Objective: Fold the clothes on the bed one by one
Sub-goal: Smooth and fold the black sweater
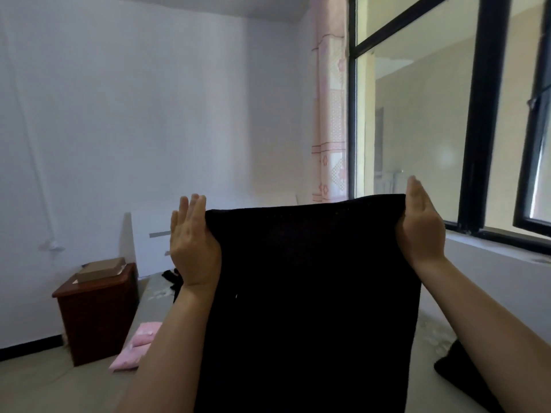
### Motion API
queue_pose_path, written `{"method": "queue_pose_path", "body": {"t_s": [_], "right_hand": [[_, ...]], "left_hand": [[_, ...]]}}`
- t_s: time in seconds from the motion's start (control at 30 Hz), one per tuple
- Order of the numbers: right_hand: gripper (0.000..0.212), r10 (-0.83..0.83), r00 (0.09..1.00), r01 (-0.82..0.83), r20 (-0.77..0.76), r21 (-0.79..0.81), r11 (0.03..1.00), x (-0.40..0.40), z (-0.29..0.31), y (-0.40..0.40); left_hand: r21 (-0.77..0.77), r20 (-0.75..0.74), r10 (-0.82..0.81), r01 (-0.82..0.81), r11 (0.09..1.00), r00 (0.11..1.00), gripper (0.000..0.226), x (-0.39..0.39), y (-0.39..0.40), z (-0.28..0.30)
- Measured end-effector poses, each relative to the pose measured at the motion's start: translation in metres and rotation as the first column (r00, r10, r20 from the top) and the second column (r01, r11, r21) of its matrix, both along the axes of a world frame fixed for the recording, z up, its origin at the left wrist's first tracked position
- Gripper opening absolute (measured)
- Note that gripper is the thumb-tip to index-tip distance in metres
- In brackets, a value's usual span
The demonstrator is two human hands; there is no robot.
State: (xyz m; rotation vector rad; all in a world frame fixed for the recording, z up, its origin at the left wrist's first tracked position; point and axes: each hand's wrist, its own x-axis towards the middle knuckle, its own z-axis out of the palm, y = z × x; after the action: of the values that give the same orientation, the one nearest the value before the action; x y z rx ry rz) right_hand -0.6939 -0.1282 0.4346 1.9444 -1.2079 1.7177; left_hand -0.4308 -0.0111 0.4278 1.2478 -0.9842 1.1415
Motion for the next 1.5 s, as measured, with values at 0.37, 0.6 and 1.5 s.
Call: {"method": "queue_pose_path", "body": {"t_s": [0.37,0.6,1.5], "right_hand": [[0.040,-0.127,0.979,0.074,-0.158,-0.308,0.949,-0.061,0.023,0.028],[0.041,0.051,0.989,-0.088,-0.142,-0.270,0.959,-0.106,-0.017,0.050],[0.046,0.369,0.656,0.096,-0.658,0.557,0.825,0.015,-0.264,-0.054]], "left_hand": [[0.060,0.106,0.161,-0.168,0.984,0.981,0.034,-0.044,0.057,0.003],[0.095,0.207,0.332,-0.357,0.929,0.920,0.036,-0.109,0.129,-0.015],[0.837,-0.008,0.194,-0.100,0.539,0.981,0.040,0.006,0.019,-0.281]]}}
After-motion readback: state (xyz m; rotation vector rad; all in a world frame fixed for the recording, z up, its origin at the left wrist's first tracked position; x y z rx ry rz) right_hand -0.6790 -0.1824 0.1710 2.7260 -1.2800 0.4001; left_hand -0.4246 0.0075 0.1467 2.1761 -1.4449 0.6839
